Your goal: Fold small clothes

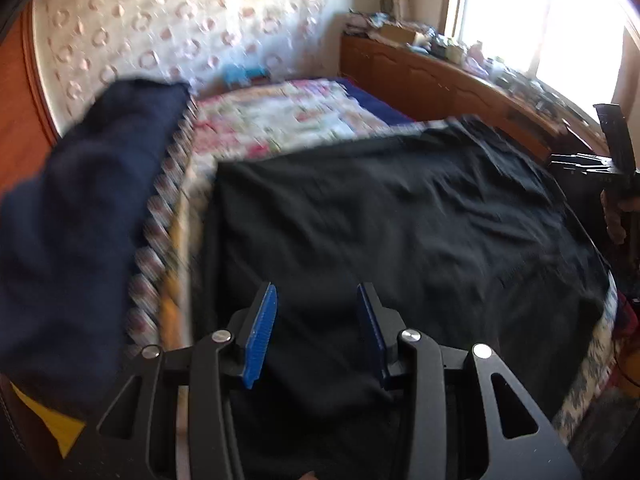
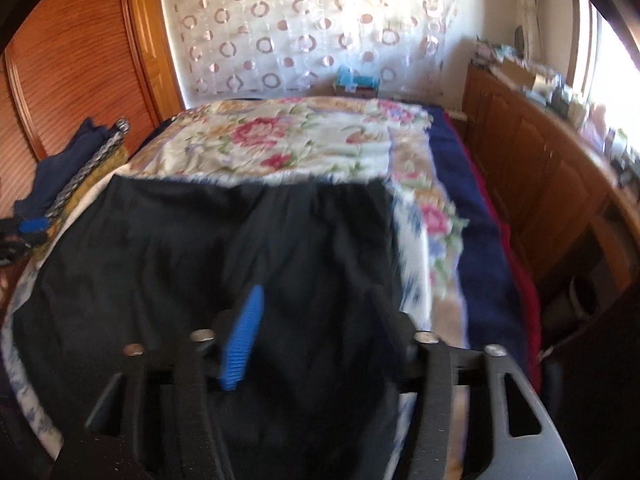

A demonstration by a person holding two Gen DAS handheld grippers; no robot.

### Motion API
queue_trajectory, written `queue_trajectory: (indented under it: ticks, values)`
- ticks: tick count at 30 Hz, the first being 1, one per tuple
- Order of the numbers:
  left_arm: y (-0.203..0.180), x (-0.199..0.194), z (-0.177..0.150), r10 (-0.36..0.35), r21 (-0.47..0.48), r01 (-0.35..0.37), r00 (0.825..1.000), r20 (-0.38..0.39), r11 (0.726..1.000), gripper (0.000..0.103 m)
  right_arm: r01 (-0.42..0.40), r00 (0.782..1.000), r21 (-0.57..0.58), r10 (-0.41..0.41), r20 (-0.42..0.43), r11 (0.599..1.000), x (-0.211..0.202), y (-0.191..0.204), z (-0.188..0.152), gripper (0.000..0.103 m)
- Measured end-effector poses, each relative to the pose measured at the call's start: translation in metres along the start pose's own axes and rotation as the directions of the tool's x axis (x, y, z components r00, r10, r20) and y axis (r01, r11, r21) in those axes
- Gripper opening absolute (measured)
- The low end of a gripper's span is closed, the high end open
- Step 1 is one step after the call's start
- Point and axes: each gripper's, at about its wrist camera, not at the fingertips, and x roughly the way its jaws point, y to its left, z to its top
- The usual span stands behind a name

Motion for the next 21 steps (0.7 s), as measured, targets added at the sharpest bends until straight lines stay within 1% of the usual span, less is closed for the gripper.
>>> queue_trajectory:
  ticks: [2,3,5,7,10,14,18,21]
  values:
    - [-0.006,0.006,-0.013,0.014,0.011,-0.013,1.000,-0.021,1.000,0.040,0.023,0.999,-0.013,-0.023,-0.022,1.000,-0.006,0.004,-0.023,0.066]
    - [-0.007,0.010,-0.017,0.009,0.009,-0.009,1.000,-0.030,1.000,0.040,0.023,0.999,-0.016,-0.024,-0.026,1.000,-0.008,0.006,-0.031,0.066]
    - [-0.008,0.016,-0.026,0.005,-0.008,-0.006,0.999,-0.051,1.000,0.040,-0.009,1.000,0.008,0.009,-0.029,1.000,-0.015,0.008,-0.047,0.066]
    - [-0.008,0.015,-0.031,0.016,-0.004,-0.016,0.999,-0.032,1.000,0.040,-0.027,0.999,0.021,0.027,-0.031,0.999,-0.019,0.010,-0.057,0.066]
    - [-0.008,0.012,-0.033,0.024,-0.021,-0.024,1.000,-0.017,0.999,0.040,-0.025,0.999,0.033,0.026,-0.039,0.999,-0.021,0.013,-0.071,0.066]
    - [-0.012,0.013,-0.038,0.058,-0.009,-0.058,0.998,-0.002,0.998,0.040,-0.018,0.999,0.039,0.020,-0.044,0.999,-0.015,0.014,-0.078,0.066]
    - [-0.020,0.014,-0.044,0.112,0.044,-0.113,0.993,0.033,0.993,0.044,-0.002,0.999,0.068,0.005,-0.035,0.998,-0.003,0.010,-0.071,0.066]
    - [-0.017,0.013,-0.043,0.113,0.034,-0.114,0.993,0.031,0.993,0.046,-0.009,1.000,0.085,0.011,-0.022,0.996,0.002,0.008,-0.064,0.066]
